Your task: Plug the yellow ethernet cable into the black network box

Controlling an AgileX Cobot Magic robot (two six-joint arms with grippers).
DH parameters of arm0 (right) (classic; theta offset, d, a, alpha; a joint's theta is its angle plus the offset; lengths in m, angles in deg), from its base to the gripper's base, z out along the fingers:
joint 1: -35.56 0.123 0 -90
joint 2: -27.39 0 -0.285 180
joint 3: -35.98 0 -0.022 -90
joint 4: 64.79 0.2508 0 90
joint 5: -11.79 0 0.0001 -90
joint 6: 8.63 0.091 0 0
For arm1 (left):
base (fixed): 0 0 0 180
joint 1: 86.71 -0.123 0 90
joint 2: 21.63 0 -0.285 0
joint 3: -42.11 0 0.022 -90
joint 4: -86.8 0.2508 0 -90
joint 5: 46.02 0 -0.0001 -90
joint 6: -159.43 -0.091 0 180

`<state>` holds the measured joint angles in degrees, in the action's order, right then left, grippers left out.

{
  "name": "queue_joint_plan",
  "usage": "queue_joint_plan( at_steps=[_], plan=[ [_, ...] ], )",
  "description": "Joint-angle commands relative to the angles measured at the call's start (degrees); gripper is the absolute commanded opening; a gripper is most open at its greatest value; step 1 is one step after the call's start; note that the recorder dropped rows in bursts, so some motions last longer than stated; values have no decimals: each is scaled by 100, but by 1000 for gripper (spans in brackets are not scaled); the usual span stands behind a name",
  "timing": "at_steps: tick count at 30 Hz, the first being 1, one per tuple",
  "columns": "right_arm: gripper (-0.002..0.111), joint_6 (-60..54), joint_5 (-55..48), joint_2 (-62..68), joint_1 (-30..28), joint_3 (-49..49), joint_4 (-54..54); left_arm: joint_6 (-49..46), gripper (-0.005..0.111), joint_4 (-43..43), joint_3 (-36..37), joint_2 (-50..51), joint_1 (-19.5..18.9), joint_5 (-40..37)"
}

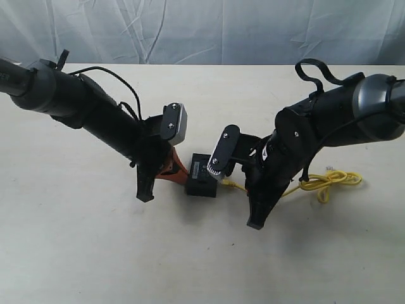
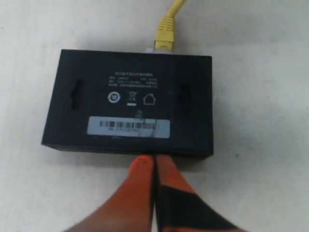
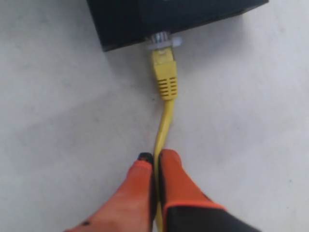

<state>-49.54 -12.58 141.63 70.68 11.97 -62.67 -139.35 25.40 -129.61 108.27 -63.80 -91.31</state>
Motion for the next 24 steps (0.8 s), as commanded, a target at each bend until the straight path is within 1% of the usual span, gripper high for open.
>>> queue_joint_plan(
  at_steps=[1,6,12,15,19,24],
  plan=[
    [-1,-603,529,-1,31,23,347,-21,0,-154,-7,64,66,-376],
    [-1,-665,721,-1,31,23,-26,-130,0,-100,-7,64,66,-353],
    [-1,-863,949,-1,31,23,-96,-309,0,-65,-7,64,66,-245],
    [-1,-863,950,-1,31,23,-246,-310,0,-15,-7,64,66,-219],
    [-1,-863,833,-1,31,23,-315,-310,0,281,-7,64,66,-165],
    [-1,-863,695,-1,31,23,-315,-310,0,308,-7,64,66,30]
  ],
)
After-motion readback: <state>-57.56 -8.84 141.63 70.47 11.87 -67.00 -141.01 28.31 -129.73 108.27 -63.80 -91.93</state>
